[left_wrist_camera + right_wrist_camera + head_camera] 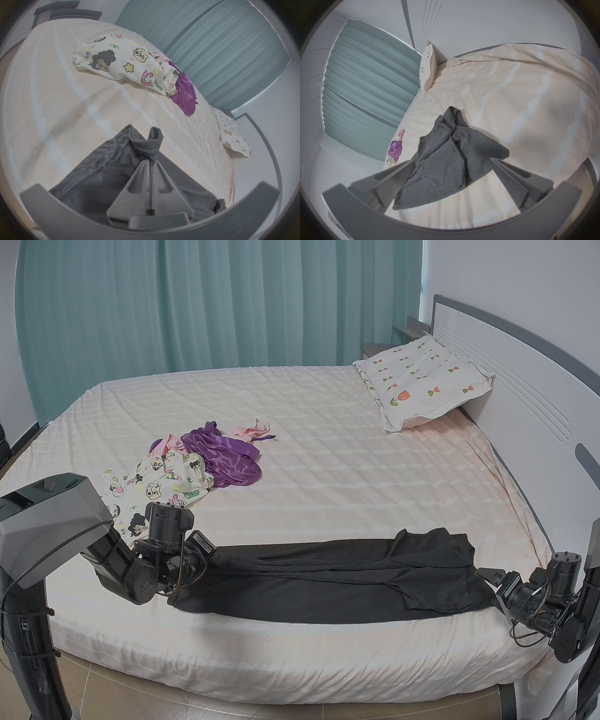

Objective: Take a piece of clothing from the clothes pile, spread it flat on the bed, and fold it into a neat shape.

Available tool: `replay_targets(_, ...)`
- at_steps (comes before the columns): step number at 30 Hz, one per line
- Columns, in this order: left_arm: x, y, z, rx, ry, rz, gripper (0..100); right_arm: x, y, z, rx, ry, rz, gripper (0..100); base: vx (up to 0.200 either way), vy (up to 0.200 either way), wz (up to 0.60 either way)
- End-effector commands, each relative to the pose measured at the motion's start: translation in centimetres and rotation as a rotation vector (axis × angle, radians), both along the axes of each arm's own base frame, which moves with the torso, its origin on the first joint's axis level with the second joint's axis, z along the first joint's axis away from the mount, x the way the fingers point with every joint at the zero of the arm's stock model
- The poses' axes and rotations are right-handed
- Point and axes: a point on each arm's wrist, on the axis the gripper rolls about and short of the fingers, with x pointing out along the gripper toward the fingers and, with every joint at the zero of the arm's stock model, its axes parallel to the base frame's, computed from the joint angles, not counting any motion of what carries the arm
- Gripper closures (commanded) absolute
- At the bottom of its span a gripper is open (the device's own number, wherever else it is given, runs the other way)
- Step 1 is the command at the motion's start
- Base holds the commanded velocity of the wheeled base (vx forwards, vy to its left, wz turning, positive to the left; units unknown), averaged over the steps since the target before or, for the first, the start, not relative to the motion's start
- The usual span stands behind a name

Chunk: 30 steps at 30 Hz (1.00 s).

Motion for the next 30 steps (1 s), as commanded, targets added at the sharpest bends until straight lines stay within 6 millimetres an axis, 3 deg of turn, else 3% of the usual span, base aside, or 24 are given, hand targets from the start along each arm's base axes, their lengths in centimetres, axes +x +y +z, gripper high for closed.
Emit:
replay_targets(1, -0.1, 0.0, 1.1, -0.023, -0.032, 0.012, 100, 0.0, 0.2, 0.3, -0.002, -0.021, 0.006, 0, 0.000, 0.000, 0.00)
replay_targets(9, -0.8, 0.3, 3.4, -0.166, -0.101, 0.086, 100, 1.0, 0.8, 0.8, -0.005, -0.066, 0.012, 0, 0.000, 0.000, 0.00)
replay_targets(13, -1.1, 0.3, 4.3, -0.196, -0.187, 0.074, 100, 2.9, 0.8, 1.2, -0.041, -0.133, -0.057, 0, 0.000, 0.000, 0.00)
replay_targets(23, -1.2, 0.2, 4.1, -0.206, -0.213, 0.074, 100, 5.8, 4.1, 1.2, -0.051, -0.113, 0.011, 0, 0.000, 0.000, 0.00)
replay_targets(30, -1.2, 0.2, 4.3, -0.213, -0.218, 0.082, 100, 6.8, 4.8, 0.4, -0.057, -0.097, 0.021, 0, 0.000, 0.000, 0.00)
